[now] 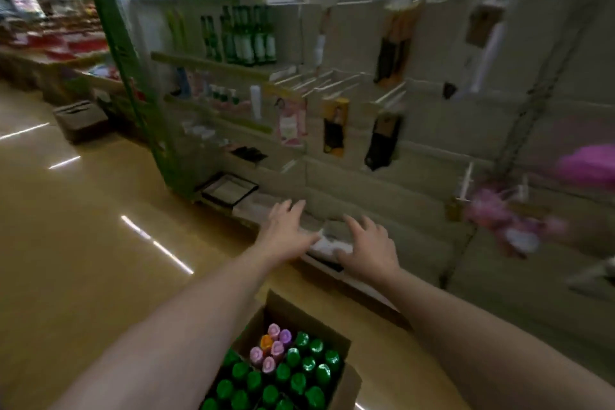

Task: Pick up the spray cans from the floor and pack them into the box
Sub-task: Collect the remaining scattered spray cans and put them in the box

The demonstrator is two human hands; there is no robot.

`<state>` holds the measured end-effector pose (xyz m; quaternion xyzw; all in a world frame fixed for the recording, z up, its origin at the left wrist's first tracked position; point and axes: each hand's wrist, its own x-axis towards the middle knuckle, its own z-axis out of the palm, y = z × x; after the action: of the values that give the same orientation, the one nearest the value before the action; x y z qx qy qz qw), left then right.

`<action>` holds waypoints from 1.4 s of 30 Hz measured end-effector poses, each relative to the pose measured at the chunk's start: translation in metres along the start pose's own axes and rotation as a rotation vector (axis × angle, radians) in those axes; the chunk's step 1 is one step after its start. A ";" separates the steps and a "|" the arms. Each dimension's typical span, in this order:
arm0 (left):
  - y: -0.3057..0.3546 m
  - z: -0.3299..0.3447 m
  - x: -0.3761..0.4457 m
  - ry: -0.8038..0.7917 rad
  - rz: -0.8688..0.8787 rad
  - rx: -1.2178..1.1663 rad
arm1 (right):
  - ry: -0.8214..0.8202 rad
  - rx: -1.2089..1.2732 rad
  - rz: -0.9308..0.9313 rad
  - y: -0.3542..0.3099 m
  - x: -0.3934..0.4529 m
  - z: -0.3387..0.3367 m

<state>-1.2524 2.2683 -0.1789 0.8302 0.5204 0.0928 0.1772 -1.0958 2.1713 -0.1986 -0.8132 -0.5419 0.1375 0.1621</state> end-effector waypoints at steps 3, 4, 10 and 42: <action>0.076 0.031 -0.001 -0.057 0.150 0.052 | 0.073 -0.040 0.131 0.071 -0.038 -0.036; 0.103 0.042 -0.004 -0.076 0.209 0.077 | 0.087 -0.054 0.164 0.096 -0.050 -0.047; 0.274 0.118 -0.034 -0.155 0.439 0.137 | 0.185 -0.066 0.326 0.252 -0.124 -0.112; 0.679 0.470 -0.126 -0.780 0.914 -0.026 | 0.426 0.293 1.225 0.675 -0.337 -0.117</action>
<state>-0.5846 1.7936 -0.3426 0.9405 0.0061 -0.1454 0.3071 -0.6109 1.6026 -0.3540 -0.9531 0.0867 0.1131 0.2671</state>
